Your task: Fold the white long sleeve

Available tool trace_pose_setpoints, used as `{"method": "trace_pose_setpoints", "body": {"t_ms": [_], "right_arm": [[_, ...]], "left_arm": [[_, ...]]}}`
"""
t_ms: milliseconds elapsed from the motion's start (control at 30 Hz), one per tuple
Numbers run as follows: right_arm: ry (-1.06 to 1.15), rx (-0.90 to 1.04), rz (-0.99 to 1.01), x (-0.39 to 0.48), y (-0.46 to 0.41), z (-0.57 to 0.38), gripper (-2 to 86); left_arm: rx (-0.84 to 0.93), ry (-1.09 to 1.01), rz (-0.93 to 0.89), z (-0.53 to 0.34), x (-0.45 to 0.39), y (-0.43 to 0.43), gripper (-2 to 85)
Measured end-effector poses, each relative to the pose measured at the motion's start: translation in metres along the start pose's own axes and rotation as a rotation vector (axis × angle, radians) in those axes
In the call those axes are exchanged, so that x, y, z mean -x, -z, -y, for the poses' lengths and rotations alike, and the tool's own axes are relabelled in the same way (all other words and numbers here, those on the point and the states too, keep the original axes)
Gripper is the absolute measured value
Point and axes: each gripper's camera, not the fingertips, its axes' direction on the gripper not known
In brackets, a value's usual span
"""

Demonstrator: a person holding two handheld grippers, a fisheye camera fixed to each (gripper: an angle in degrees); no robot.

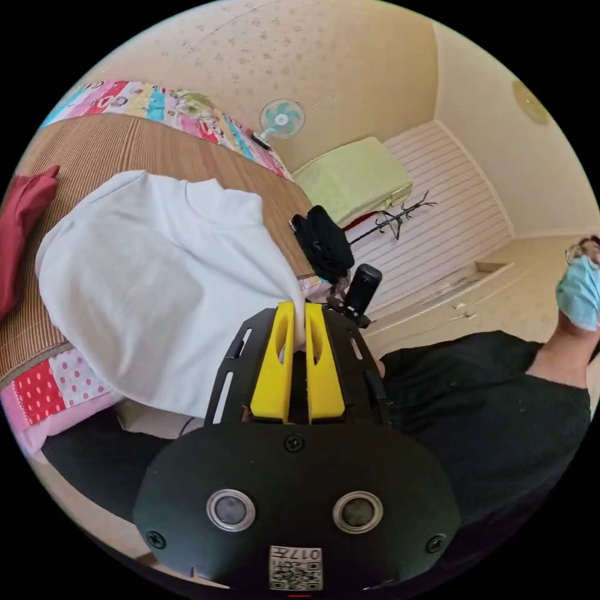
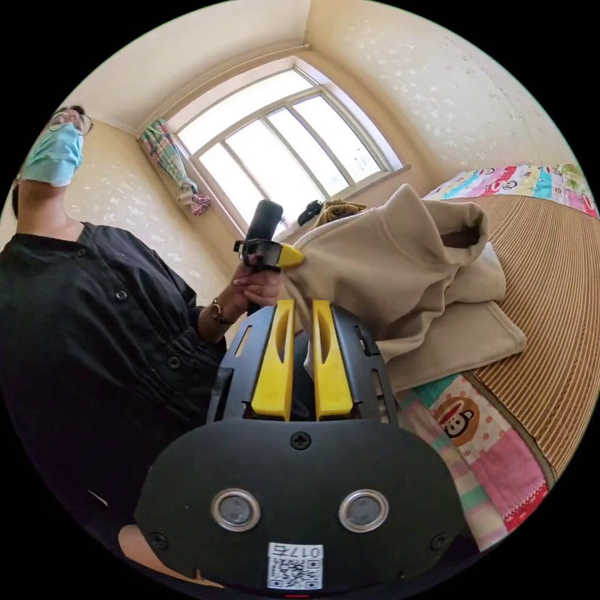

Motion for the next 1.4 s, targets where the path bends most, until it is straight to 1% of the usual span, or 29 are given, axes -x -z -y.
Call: {"method": "trace_pose_setpoints", "body": {"t_ms": [33, 100, 133, 200, 267, 300, 333, 367, 433, 500, 567, 633, 700, 767, 833, 900, 933, 967, 1000, 1033, 1067, 1100, 1133, 1200, 1233, 1267, 1333, 1367, 1400], "right_arm": [[0.003, -0.027, -0.014, 0.000, 0.011, 0.001, 4.5], [0.059, -0.042, -0.199, 0.005, 0.037, 0.011, 5.1], [0.079, -0.023, -0.255, 0.006, 0.038, 0.015, 5.5], [0.108, 0.085, -0.414, 0.002, 0.022, 0.036, 10.2], [0.140, 0.171, -0.392, -0.003, -0.008, 0.049, 14.5], [0.175, 0.246, -0.318, -0.004, -0.036, 0.054, 14.7], [0.189, 0.285, -0.296, -0.003, -0.051, 0.056, 14.8], [0.190, 0.342, -0.314, -0.001, -0.080, 0.058, 13.3], [0.188, 0.318, -0.385, 0.008, -0.102, 0.059, 10.9], [0.152, 0.176, -0.345, 0.015, -0.093, 0.061, 8.3], [0.133, 0.114, -0.283, 0.015, -0.080, 0.065, 4.5], [0.092, 0.040, -0.339, 0.015, -0.057, 0.071, 2.4], [0.081, -0.112, -0.415, 0.032, -0.006, 0.084, 1.3], [0.120, -0.248, -0.470, 0.058, 0.038, 0.096, 0.9], [0.171, -0.361, -0.552, 0.091, 0.073, 0.106, 0.8], [0.236, -0.568, -0.708, 0.146, 0.116, 0.111, 0.7], [0.275, -0.606, -0.731, 0.162, 0.125, 0.111, 0.8], [0.355, -0.665, -0.771, 0.190, 0.140, 0.111, 1.0], [0.439, -0.671, -0.784, 0.210, 0.146, 0.114, 1.3], [0.478, -0.645, -0.779, 0.216, 0.145, 0.117, 1.5], [0.522, -0.551, -0.753, 0.217, 0.136, 0.126, 2.1], [0.512, -0.427, -0.696, 0.205, 0.122, 0.135, 3.0], [0.506, -0.357, -0.641, 0.195, 0.112, 0.138, 5.4], [0.417, -0.097, -0.304, 0.137, 0.055, 0.135, 17.1], [0.380, -0.045, -0.217, 0.119, 0.038, 0.130, 20.4], [0.299, 0.042, -0.088, 0.084, 0.000, 0.116, 21.1], [0.151, 0.129, -0.016, 0.034, -0.057, 0.087, 20.6], [0.059, 0.158, 0.031, 0.009, -0.088, 0.069, 18.4], [-0.006, 0.160, 0.140, -0.008, -0.105, 0.058, 14.6]], "left_arm": [[-0.066, -0.117, -0.066, -0.006, -0.024, 0.026, 2.4], [-0.162, -0.269, -0.158, -0.015, -0.054, 0.068, 2.3], [-0.223, -0.370, -0.211, -0.021, -0.071, 0.094, 2.3], [-0.307, -0.494, -0.287, -0.028, -0.091, 0.124, 2.2], [-0.364, -0.569, -0.396, -0.030, -0.101, 0.140, 2.1], [-0.393, -0.612, -0.495, -0.030, -0.103, 0.144, 2.0], [-0.414, -0.650, -0.620, -0.029, -0.103, 0.144, 2.0], [-0.419, -0.664, -0.686, -0.029, -0.102, 0.143, 2.0], [-0.433, -0.691, -0.866, -0.030, -0.101, 0.143, 2.0], [-0.447, -0.701, -0.911, -0.036, -0.104, 0.147, 1.9], [-0.470, -0.711, -0.966, -0.043, -0.107, 0.153, 1.9], [-0.499, -0.756, -1.080, -0.049, -0.109, 0.165, 1.9], [-0.546, -0.783, -1.087, -0.054, -0.112, 0.183, 2.0], [-0.584, -0.796, -1.009, -0.062, -0.116, 0.207, 2.0], [-0.615, -0.817, -0.859, -0.073, -0.127, 0.236, 1.9], [-0.626, -0.810, -0.748, -0.079, -0.137, 0.253, 1.7], [-0.649, -0.808, -0.667, -0.084, -0.145, 0.263, 1.6], [-0.654, -0.808, -0.633, -0.086, -0.149, 0.268, 1.5], [-0.645, -0.821, -0.592, -0.088, -0.157, 0.273, 1.3], [-0.636, -0.833, -0.575, -0.089, -0.163, 0.274, 1.2], [-0.635, -0.835, -0.574, -0.088, -0.165, 0.272, 1.2], [-0.625, -0.827, -0.594, -0.085, -0.167, 0.265, 1.1], [-0.608, -0.812, -0.645, -0.079, -0.166, 0.254, 1.1], [-0.588, -0.796, -0.762, -0.070, -0.160, 0.236, 1.1], [-0.584, -0.777, -0.844, -0.064, -0.155, 0.224, 1.1], [-0.584, -0.768, -0.882, -0.061, -0.152, 0.218, 1.1], [-0.583, -0.746, -0.980, -0.053, -0.146, 0.200, 1.1], [-0.582, -0.743, -0.991, -0.051, -0.146, 0.197, 1.1], [-0.575, -0.732, -0.986, -0.048, -0.147, 0.193, 1.2]]}}
